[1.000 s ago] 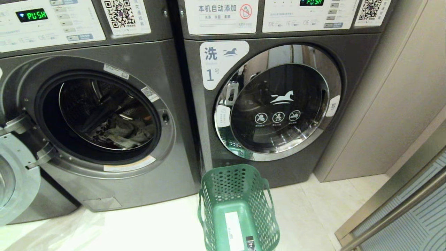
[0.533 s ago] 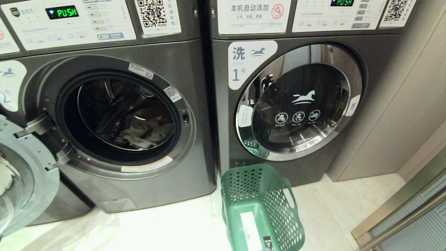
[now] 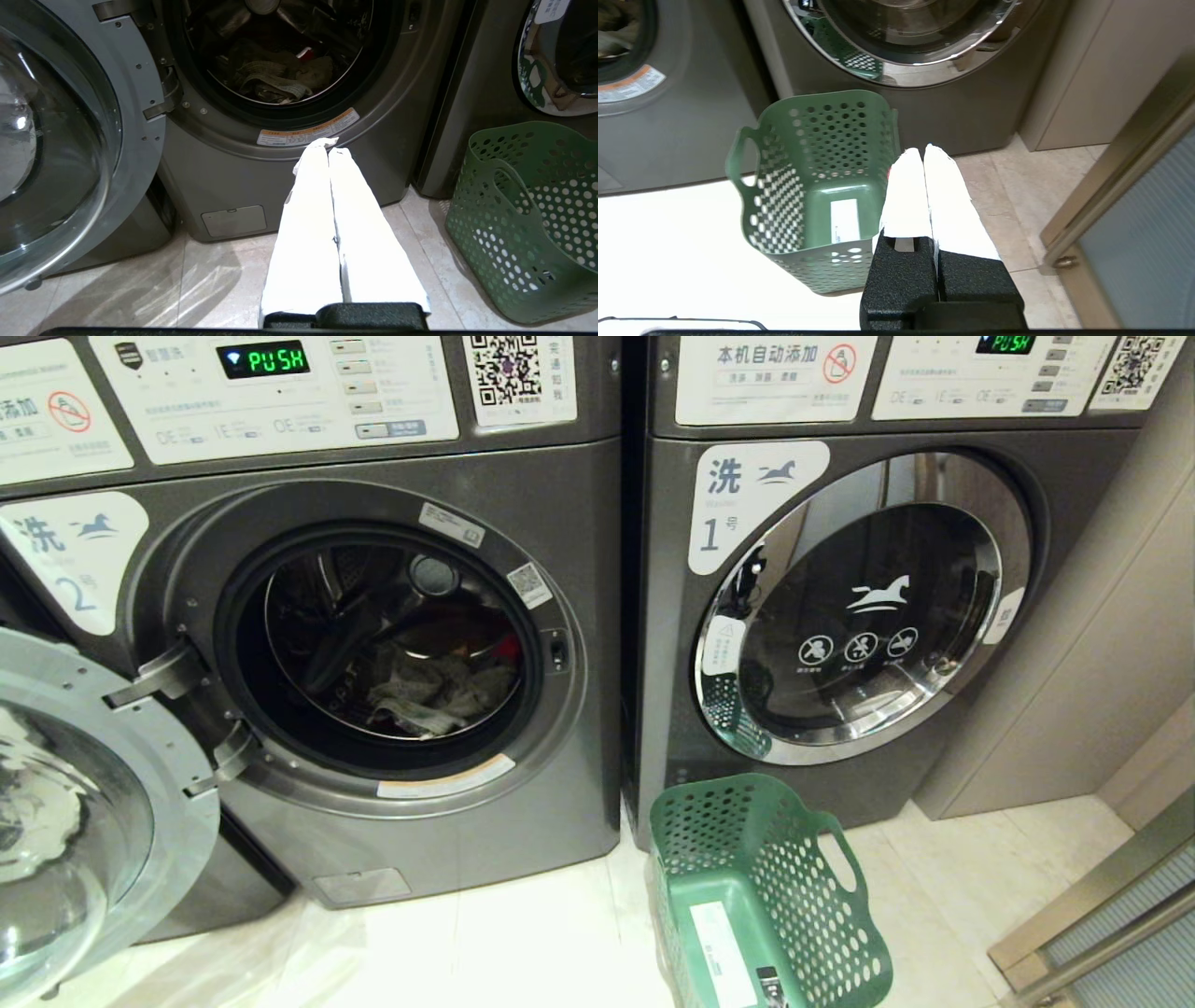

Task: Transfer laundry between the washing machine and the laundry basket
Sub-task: Open the lid of the washing machine

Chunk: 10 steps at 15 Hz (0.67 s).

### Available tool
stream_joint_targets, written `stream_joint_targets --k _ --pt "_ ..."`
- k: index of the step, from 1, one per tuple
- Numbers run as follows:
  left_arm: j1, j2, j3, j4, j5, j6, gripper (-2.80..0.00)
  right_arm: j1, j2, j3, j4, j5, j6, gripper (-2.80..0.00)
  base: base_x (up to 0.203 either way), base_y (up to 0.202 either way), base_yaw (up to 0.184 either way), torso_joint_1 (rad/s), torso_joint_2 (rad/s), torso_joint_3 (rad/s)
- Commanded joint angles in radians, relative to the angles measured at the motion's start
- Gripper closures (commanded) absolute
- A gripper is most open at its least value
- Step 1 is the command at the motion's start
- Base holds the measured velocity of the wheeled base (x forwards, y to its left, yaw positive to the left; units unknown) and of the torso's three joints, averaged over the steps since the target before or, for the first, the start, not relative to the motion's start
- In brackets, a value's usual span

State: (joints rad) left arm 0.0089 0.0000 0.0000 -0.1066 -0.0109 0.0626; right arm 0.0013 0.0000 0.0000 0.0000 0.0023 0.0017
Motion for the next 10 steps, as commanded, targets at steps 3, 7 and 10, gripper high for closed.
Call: stream_joint_targets --k 3,7,10 --pt "0.000 0.003 0.040 -0.001 0.000 0.000 0.00 0.000 0.000 0.000 0.000 0.001 0.000 0.00 0.000 0.192 0.000 0.001 0.00 0.003" --pt "0.000 0.002 0.040 -0.001 0.000 0.000 0.00 0.000 0.000 0.000 0.000 0.001 0.000 0.00 0.000 0.194 -0.001 0.003 0.00 0.002" --pt "0.000 0.003 0.040 -0.001 0.000 0.002 0.00 0.000 0.000 0.000 0.000 0.001 0.000 0.00 0.000 0.194 -0.002 0.003 0.00 0.012"
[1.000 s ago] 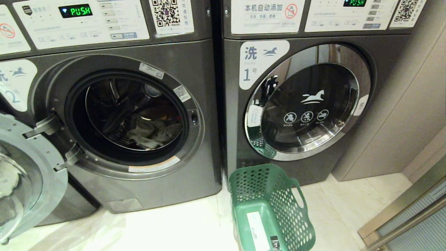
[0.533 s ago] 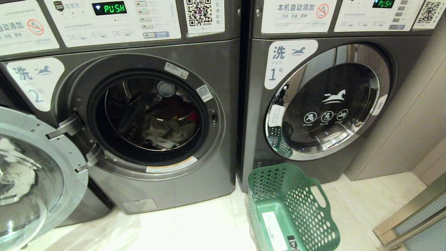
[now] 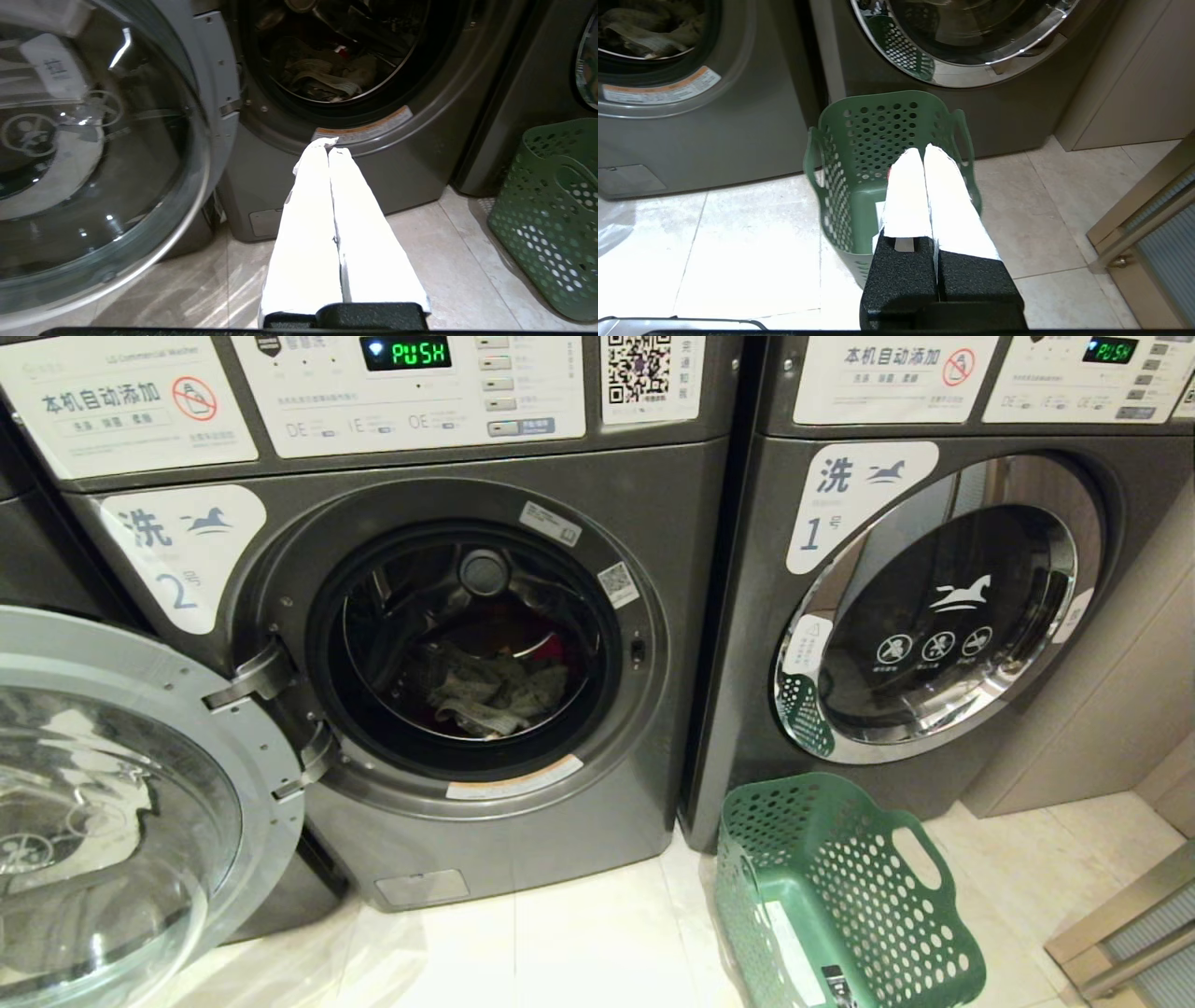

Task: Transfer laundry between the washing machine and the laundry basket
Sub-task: Open the lid of the washing machine, then pick a cloth and place it into the basket

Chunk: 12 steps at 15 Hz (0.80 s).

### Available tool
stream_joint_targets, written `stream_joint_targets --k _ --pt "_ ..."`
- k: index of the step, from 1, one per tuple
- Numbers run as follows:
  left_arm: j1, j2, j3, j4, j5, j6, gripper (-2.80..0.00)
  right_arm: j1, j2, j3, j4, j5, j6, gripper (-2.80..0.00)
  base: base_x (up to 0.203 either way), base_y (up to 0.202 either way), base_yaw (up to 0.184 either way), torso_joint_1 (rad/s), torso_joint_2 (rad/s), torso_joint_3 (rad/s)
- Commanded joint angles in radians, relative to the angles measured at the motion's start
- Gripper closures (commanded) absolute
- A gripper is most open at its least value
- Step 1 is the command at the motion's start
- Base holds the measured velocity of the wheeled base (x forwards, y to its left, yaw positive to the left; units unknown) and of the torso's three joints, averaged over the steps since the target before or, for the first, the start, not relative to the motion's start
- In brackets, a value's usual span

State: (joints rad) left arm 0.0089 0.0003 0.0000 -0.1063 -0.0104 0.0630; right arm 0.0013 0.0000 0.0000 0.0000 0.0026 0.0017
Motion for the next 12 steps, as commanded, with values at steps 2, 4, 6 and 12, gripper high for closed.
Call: stream_joint_targets --k 2,4,6,12 --pt "0.000 0.002 0.040 -0.001 0.000 0.001 0.00 0.000 0.000 0.000 0.000 0.000 0.000 0.00 0.000 0.198 -0.002 0.005 0.00 0.007" --pt "0.000 0.001 0.040 -0.001 -0.002 0.001 0.00 0.000 0.000 0.000 0.000 0.000 0.000 0.00 0.000 0.170 0.004 0.000 0.00 0.004" --pt "0.000 0.002 0.040 -0.001 -0.002 0.001 0.00 0.000 0.000 0.000 0.000 0.000 0.000 0.00 0.000 0.049 0.004 -0.002 0.00 0.001" --pt "0.000 0.001 0.040 -0.001 0.000 0.001 0.00 0.000 0.002 0.000 0.000 0.000 -0.001 0.00 0.000 0.000 0.000 0.000 0.00 0.000"
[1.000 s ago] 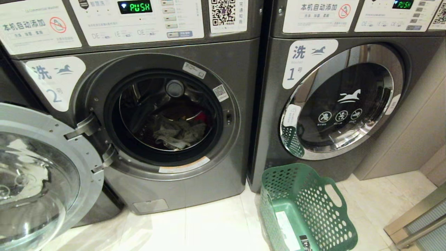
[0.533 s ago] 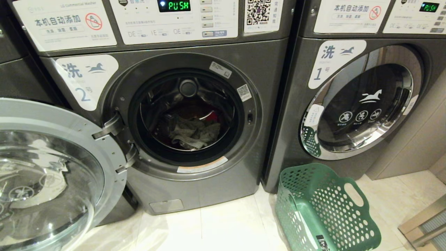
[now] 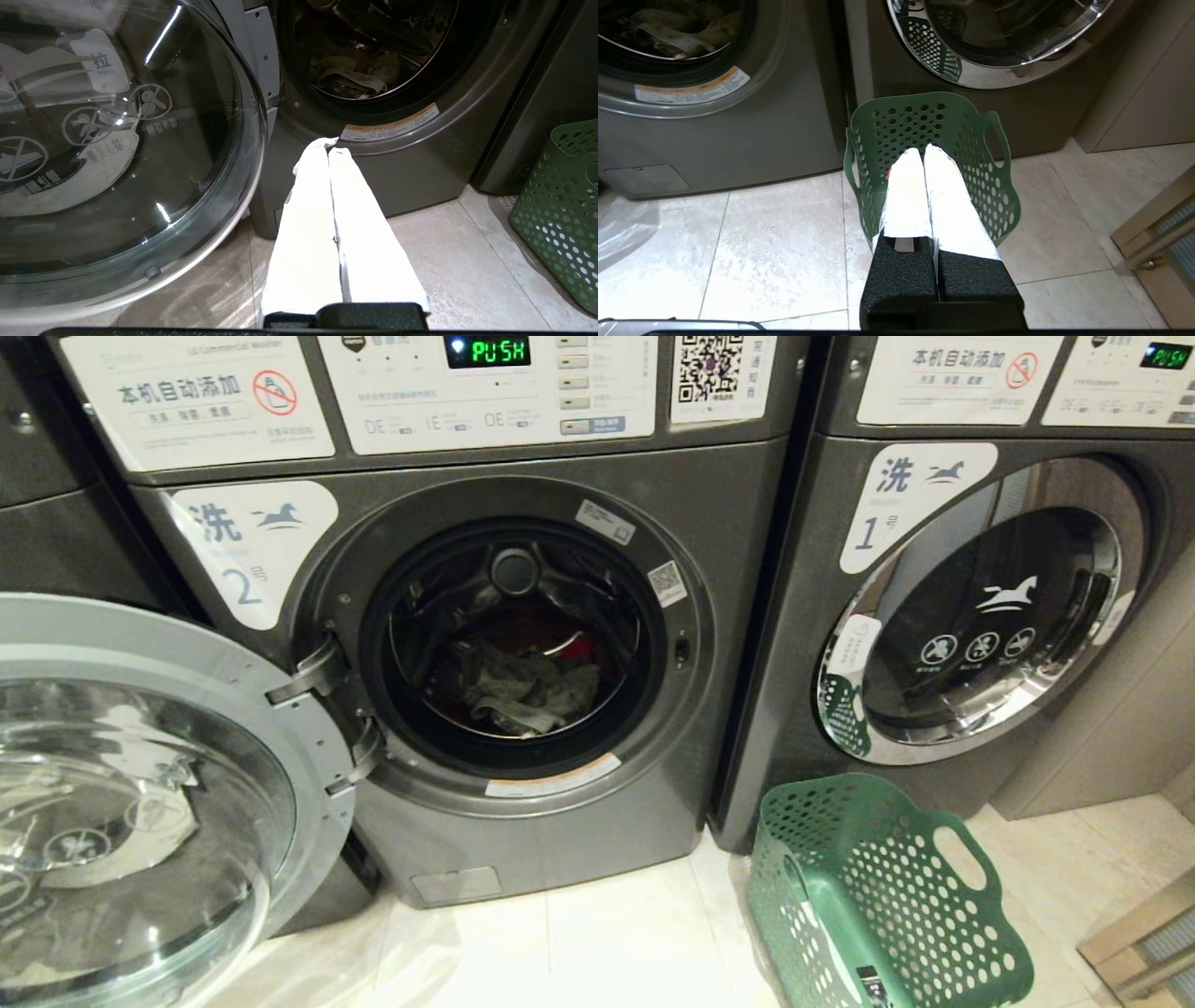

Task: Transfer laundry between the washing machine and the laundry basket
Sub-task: Pick a cloth and place it into the basket

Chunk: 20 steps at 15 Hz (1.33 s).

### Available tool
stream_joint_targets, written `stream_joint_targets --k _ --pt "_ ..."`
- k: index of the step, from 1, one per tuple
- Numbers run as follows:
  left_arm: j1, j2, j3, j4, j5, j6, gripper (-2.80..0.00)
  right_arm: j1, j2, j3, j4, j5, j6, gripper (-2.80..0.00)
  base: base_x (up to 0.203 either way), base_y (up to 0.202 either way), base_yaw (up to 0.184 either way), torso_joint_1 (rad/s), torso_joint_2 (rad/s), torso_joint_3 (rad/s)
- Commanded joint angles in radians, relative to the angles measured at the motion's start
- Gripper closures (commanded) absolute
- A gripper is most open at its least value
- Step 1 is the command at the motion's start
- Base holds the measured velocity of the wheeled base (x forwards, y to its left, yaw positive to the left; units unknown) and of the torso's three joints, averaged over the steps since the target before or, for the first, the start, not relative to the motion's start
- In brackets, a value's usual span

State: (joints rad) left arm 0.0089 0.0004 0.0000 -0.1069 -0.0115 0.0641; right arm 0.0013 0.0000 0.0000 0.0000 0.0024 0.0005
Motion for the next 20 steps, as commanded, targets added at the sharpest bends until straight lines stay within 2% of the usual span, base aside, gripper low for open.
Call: stream_joint_targets --k 1,9,20 --pt "0.000 0.001 0.040 0.000 0.001 0.000 0.00 0.000 0.000 0.000 0.000 0.000 0.000 0.00 -0.001 -0.003 0.112 0.008 0.00 0.002" --pt "0.000 0.002 0.040 0.000 0.001 0.000 0.00 0.000 0.001 0.000 0.000 0.000 0.001 0.00 0.002 -0.006 0.169 0.002 0.00 0.004" --pt "0.000 0.001 0.040 0.000 -0.001 0.000 0.00 0.000 0.001 0.000 0.000 -0.001 0.003 0.00 0.012 0.000 0.000 0.000 0.00 0.000"
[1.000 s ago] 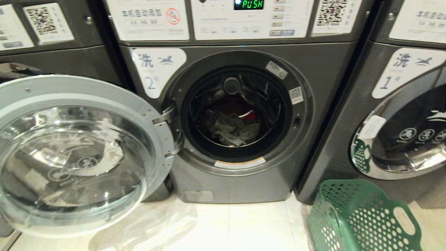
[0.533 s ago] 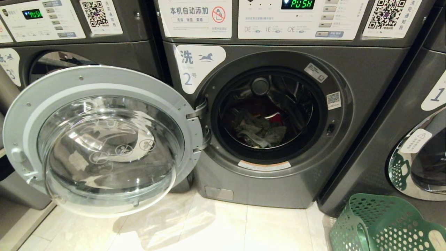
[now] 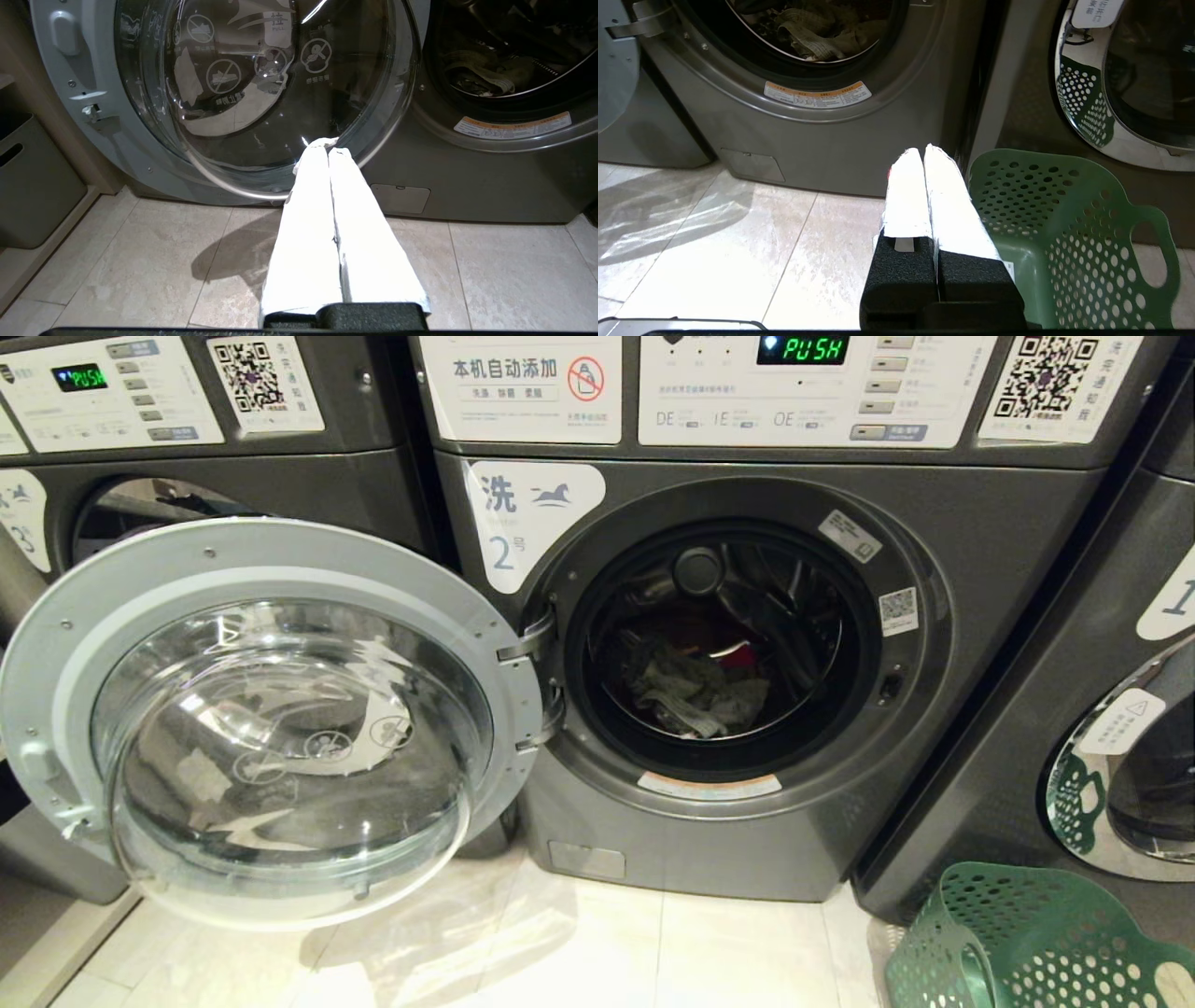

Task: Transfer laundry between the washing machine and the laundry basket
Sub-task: Pick a cloth and place it into the basket

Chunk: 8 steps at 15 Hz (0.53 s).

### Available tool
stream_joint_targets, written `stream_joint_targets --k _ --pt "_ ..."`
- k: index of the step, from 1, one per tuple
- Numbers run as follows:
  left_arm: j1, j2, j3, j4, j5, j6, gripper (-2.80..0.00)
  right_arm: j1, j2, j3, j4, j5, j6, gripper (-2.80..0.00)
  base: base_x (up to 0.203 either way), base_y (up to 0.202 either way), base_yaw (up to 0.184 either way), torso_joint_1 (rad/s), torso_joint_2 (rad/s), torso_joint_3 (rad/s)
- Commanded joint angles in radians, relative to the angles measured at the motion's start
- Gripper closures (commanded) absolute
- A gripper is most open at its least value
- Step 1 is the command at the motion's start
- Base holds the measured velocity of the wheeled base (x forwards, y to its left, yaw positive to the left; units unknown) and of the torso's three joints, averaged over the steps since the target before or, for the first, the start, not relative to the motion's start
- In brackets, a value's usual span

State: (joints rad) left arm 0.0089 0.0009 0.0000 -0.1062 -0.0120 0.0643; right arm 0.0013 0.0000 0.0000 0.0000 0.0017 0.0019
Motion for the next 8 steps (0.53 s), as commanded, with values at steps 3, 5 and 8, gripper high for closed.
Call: stream_joint_targets --k 3,5,8 --pt "0.000 0.002 0.040 -0.001 0.000 0.000 0.00 0.000 0.000 0.000 0.000 0.000 0.001 0.00 0.192 0.000 -0.002 0.002 0.00 0.001" --pt "0.000 0.001 0.040 0.000 0.001 -0.001 0.00 0.000 0.000 0.000 0.000 0.000 0.001 0.00 0.195 0.000 -0.001 -0.002 0.00 0.001" --pt "0.000 0.002 0.040 0.000 0.001 -0.001 0.00 0.000 0.000 0.000 0.000 0.000 0.001 0.00 0.090 0.000 0.000 0.007 0.00 0.002"
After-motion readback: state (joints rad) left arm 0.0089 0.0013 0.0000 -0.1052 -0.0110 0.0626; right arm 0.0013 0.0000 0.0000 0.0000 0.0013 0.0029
